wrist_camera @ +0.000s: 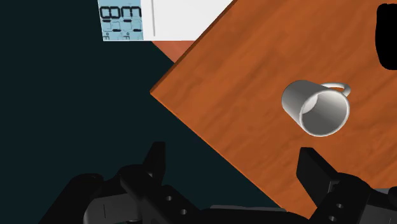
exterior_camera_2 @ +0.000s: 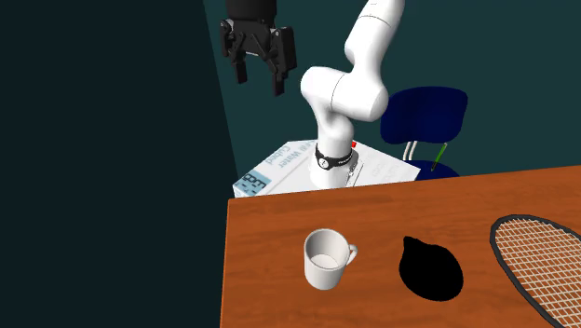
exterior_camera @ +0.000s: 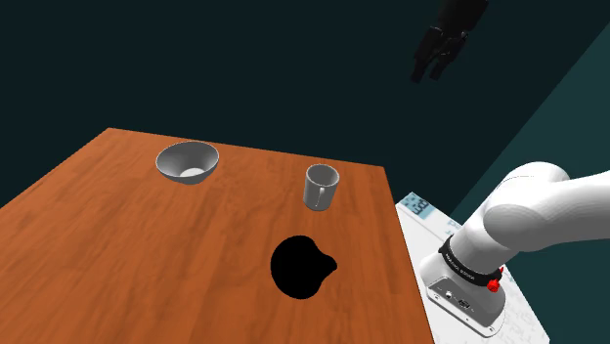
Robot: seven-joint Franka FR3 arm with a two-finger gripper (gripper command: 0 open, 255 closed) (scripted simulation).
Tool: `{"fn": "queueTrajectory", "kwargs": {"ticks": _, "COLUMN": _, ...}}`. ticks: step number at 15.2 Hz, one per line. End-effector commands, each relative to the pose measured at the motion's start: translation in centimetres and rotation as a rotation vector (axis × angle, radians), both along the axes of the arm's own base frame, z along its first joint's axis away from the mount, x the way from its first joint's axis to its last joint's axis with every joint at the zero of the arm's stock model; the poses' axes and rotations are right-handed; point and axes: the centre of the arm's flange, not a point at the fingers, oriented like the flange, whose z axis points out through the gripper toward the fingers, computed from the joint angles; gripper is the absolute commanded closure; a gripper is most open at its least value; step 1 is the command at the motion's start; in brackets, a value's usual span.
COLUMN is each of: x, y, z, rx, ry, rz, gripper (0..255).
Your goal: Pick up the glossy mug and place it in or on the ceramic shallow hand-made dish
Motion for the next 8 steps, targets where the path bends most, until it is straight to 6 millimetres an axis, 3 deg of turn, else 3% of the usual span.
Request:
{"fn": "queueTrajectory", "kwargs": {"ticks": 1, "x": 0.0, "y": 0.0, "z": 0.0, "rx": 0.000, "ry": 0.000, "rz": 0.000, "gripper": 0}}
{"fn": "queueTrajectory", "kwargs": {"ticks": 8, "x": 1.5, "y": 5.4, "z": -7.4, "rx": -0.004, "ry": -0.015, "rz": 0.004, "gripper": 0}}
